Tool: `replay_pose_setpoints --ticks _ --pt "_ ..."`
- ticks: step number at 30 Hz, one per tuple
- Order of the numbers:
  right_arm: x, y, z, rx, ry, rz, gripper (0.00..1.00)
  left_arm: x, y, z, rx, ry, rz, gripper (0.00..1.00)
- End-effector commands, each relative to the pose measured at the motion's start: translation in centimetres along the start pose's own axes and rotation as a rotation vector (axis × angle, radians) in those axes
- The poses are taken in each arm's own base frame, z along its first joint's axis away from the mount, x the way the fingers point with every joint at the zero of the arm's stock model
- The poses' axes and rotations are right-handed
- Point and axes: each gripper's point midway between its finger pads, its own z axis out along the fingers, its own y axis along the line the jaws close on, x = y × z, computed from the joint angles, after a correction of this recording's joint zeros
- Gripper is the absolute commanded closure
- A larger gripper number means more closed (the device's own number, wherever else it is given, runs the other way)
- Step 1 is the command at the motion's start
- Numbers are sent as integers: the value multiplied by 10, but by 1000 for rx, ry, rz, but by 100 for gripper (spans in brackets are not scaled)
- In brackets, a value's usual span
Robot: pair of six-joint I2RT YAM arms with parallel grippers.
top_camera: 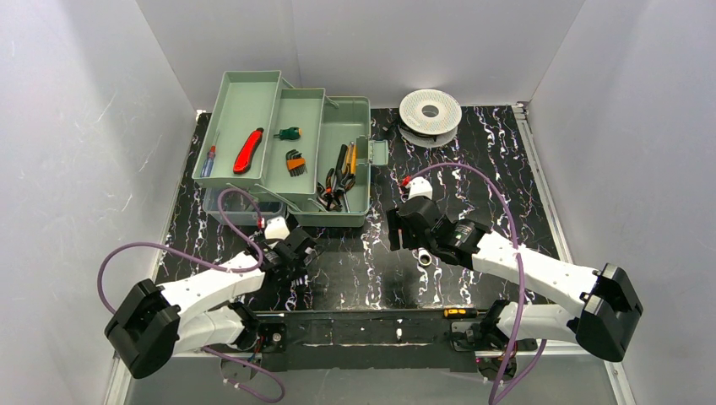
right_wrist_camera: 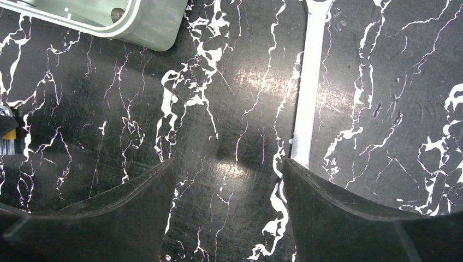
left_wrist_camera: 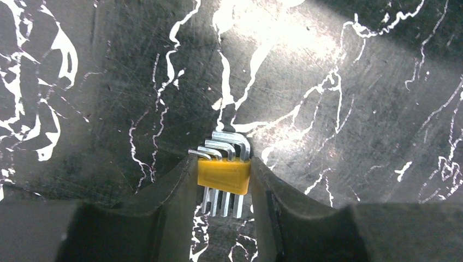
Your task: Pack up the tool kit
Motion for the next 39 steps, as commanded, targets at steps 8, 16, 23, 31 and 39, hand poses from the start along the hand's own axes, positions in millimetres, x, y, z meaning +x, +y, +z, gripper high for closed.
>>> replay_pose_setpoints --ticks 8,16,23,31,39 --pt "-21 9 -6 -33 -48 42 21 -4 -8 -46 84 94 52 78" --pt "-29 12 -7 -43 -68 41 21 -73 -36 -114 222 -62 200 77" --pt "-42 15 -11 -52 -90 23 21 -193 -47 -163 177 -343 224 77" --pt "-56 15 -22 -62 -118 -13 21 -327 -42 -162 119 -495 96 78" --pt "-65 15 -40 -87 -139 -10 22 -438 -23 -87 33 -523 -8 79"
